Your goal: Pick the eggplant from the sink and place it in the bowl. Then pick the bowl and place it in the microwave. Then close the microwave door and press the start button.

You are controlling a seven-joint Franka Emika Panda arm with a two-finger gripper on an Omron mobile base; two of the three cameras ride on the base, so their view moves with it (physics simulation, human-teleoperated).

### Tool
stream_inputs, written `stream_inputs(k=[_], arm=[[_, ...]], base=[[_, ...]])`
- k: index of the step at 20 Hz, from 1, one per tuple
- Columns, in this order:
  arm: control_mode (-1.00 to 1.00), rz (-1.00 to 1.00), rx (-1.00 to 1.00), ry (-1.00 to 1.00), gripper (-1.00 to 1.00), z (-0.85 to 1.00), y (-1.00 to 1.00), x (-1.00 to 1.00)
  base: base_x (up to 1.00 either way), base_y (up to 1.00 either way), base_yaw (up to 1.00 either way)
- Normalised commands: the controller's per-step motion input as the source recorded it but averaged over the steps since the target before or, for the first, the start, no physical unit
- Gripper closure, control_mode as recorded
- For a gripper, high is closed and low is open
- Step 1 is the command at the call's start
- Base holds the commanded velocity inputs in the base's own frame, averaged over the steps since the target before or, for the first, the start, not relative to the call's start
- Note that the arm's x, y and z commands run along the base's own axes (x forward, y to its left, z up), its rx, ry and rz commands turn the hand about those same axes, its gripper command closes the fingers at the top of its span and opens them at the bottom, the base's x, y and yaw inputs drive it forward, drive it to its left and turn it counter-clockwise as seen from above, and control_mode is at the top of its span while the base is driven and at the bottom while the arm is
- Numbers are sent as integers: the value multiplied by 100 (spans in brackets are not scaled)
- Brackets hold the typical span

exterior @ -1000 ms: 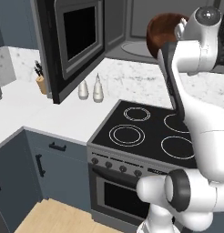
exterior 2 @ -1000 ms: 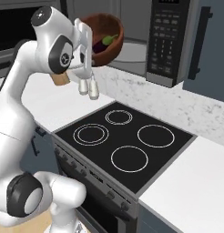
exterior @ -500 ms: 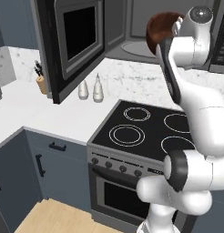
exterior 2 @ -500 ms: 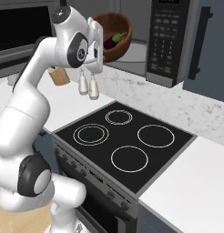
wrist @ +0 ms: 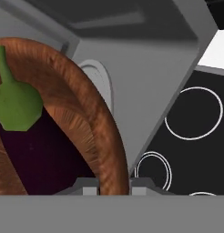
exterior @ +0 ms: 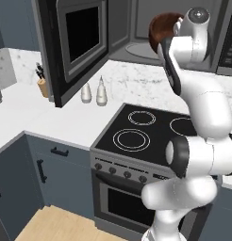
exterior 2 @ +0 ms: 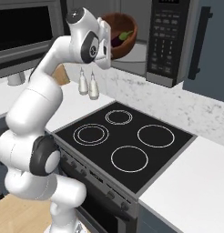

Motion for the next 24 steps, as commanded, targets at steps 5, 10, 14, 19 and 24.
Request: stream_inputs(k=[5,10,14,19,24], arm=[[-100,0,0,0,100,-17,0,50],[-100,0,0,0,100,-12,-7,48],[-100,0,0,0,100,0,-15,53],[-100,0,0,0,100,-2,-7,50],[-100,0,0,0,-100,-17,0,40]], base=[[0,0,0],[0,0,0],[0,0,0],[0,0,0],[0,0,0]])
